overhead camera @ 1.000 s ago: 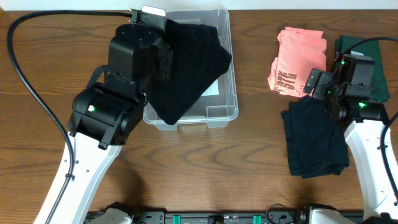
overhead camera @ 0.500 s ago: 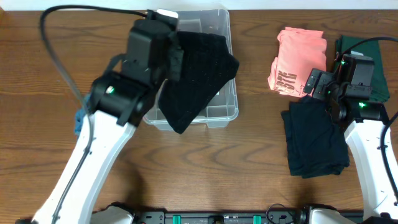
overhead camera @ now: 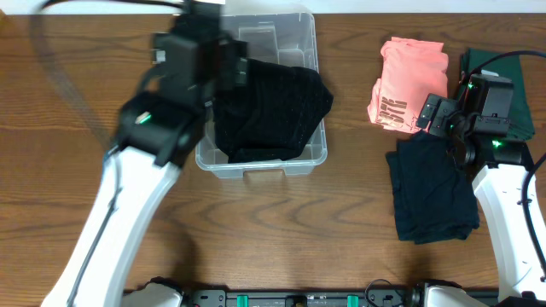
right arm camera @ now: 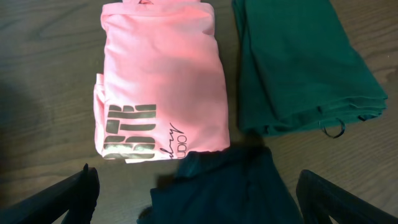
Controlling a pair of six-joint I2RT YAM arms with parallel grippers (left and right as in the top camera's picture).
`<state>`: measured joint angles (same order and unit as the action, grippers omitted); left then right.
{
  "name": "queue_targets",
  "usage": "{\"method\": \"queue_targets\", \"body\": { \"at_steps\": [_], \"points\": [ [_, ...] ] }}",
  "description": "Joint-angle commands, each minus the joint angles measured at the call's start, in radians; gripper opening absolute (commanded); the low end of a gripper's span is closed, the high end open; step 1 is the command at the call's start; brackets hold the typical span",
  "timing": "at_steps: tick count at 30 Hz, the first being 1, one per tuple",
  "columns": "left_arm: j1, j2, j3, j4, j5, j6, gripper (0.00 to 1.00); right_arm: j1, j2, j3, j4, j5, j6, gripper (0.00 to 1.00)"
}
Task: Pack container
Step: 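Lay the black garment flat in the bin and press it down with the left gripper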
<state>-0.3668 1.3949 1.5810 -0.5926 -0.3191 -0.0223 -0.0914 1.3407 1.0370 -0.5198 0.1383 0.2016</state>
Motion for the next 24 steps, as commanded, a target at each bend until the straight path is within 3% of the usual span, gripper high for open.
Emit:
{"method": "queue_targets", "body": {
  "at_steps": [1,8,18,20,24],
  "points": [
    [0.064,-0.112,0.04,0.004,-0.088,0.009,0.98,-0.006,0.001,0.003,-0.001,0.0,0.011,0.99],
    [0.212,-0.223,0.04,-0.052,-0.071,-0.017,0.98,-0.006,0.001,0.003,-0.001,0.0,0.011,0.99],
    [0.314,-0.206,0.04,-0.209,-0.131,-0.04,0.98,-0.006,0.001,0.003,-0.001,0.0,0.011,0.99],
    [0.314,-0.195,0.04,-0.227,-0.043,-0.042,0.98,-0.006,0.001,0.003,-0.001,0.0,0.011,0.99],
    [0.314,-0.146,0.036,-0.239,0.386,0.05,0.98,-0.006,0.001,0.003,-0.001,0.0,0.011,0.99]
  ]
}}
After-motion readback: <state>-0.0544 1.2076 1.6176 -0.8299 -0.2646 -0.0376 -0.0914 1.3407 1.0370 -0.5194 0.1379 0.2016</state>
